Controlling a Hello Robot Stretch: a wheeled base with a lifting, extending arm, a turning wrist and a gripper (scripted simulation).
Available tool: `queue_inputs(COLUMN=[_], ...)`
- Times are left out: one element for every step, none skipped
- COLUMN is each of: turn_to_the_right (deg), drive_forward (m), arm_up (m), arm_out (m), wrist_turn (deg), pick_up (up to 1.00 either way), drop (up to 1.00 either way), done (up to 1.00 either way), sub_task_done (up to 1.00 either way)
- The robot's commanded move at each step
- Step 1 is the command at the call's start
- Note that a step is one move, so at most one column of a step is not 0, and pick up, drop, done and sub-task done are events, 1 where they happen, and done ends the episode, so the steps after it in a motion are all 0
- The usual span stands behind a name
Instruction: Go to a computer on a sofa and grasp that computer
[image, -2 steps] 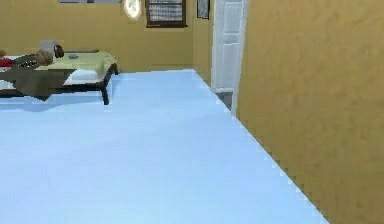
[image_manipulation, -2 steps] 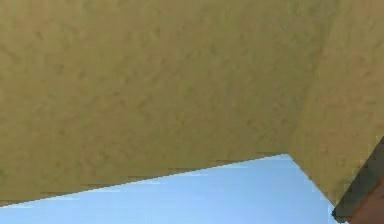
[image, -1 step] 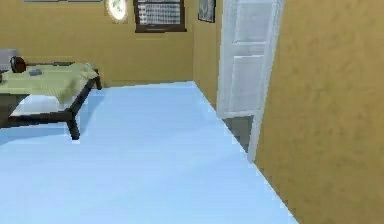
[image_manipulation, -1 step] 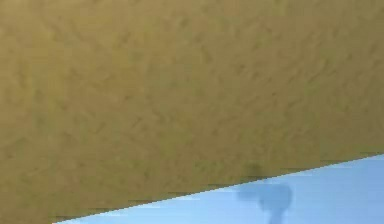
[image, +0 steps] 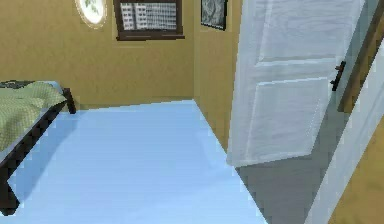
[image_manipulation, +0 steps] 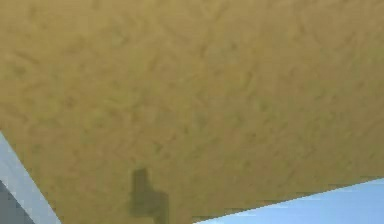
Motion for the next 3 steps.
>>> queue_inputs(turn_to_the_right=[0.0,27.0,0.0], drive_forward=[0.55,0.00,0.50], arm_up=[0.00,0.00,0.00], arm_out=[0.00,0.00,0.00], wrist_turn=[0.0,0.0,0.0], pick_up=[0.00,0.00,0.00], drop=[0.00,0.00,0.00], done=[0.00,0.00,0.00], sub_task_done=[0.00,0.00,0.00])
